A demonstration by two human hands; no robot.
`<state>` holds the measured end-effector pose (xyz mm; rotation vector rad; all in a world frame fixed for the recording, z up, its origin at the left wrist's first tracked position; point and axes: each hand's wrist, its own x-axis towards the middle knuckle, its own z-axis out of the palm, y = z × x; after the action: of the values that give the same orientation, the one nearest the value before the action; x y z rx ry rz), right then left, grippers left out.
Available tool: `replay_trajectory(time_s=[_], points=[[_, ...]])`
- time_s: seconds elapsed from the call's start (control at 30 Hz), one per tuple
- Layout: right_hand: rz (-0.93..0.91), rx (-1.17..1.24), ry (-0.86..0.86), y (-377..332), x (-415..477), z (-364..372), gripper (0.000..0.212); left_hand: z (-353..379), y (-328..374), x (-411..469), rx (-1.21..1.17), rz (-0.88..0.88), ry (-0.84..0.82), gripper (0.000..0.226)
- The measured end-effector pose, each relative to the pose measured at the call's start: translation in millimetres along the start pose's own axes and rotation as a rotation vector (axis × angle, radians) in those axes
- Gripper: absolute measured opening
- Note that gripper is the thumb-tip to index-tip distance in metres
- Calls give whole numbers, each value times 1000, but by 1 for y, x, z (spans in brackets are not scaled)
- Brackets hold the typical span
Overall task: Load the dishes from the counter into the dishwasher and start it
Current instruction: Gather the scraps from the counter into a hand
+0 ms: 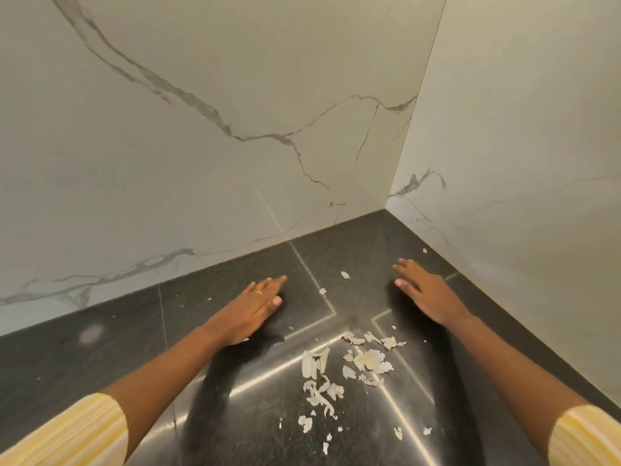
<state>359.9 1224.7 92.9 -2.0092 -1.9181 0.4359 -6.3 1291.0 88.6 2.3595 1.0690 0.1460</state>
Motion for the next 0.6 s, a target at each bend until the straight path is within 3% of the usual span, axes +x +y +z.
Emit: replay_trajectory(time_s=[0.07, 0.17, 0.27, 0.37, 0.47, 0.6], points=[[138, -69, -59, 27, 27, 0, 59, -1, -16, -5, 13, -63, 46, 57], [306, 22, 31, 49, 57, 4, 81, 2, -39, -19, 32, -156, 103, 71], [379, 12, 31, 51, 73, 5, 90, 6, -49, -27, 90, -162, 135, 85], [327, 15, -31, 39, 68, 8, 78, 10, -49, -24, 141, -166, 136, 71], [140, 24, -90, 14, 56, 18, 58, 14, -48, -22, 182, -177, 150, 69], [-19, 80, -155, -37, 48, 36, 51, 18, -41, -21, 233, -221, 165, 61]])
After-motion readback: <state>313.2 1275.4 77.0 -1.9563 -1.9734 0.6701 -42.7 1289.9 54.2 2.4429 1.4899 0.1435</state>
